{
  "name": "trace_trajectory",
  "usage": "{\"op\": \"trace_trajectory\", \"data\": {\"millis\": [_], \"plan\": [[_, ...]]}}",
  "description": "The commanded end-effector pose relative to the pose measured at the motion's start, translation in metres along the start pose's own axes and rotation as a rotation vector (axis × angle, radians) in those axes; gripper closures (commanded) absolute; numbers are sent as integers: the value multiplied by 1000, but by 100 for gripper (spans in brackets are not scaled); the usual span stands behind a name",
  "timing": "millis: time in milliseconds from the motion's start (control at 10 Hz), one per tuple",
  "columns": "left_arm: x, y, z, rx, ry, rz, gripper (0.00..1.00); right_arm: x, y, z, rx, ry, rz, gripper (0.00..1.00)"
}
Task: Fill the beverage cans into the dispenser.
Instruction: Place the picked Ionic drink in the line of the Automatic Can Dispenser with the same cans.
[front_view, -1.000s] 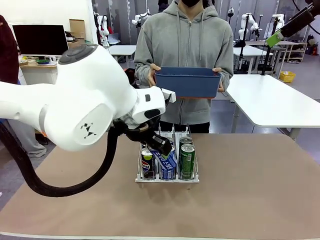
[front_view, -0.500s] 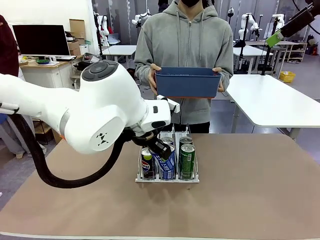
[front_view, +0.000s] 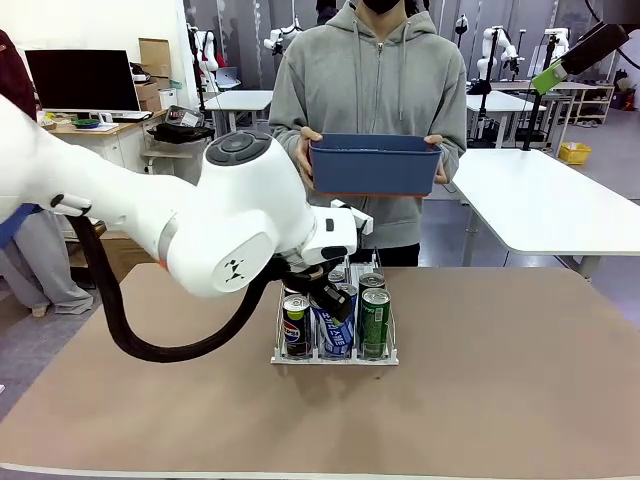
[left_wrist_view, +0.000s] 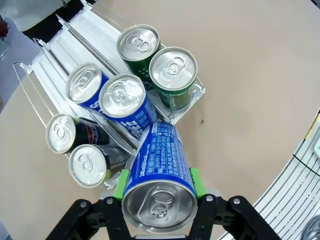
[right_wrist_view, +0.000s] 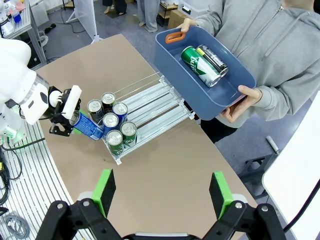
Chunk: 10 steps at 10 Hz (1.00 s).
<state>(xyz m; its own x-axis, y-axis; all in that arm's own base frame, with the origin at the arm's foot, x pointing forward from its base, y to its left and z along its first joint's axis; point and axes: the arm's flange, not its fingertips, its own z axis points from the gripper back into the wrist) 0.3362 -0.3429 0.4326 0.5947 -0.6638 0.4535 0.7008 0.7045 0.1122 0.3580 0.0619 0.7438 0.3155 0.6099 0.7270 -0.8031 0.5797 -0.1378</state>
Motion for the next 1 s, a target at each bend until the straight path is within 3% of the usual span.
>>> {"op": "trace_trajectory", "data": {"millis": [0,500,900], "plan": [[20,10,-11,62,-12,38,43,0,0,0,-5,6,3,0],[38,35,-33,114,14,82,43,0,0,0,-5,6,3,0],[53,33,-51,81,46,90,43,0,0,0,-5,6,3,0]]}}
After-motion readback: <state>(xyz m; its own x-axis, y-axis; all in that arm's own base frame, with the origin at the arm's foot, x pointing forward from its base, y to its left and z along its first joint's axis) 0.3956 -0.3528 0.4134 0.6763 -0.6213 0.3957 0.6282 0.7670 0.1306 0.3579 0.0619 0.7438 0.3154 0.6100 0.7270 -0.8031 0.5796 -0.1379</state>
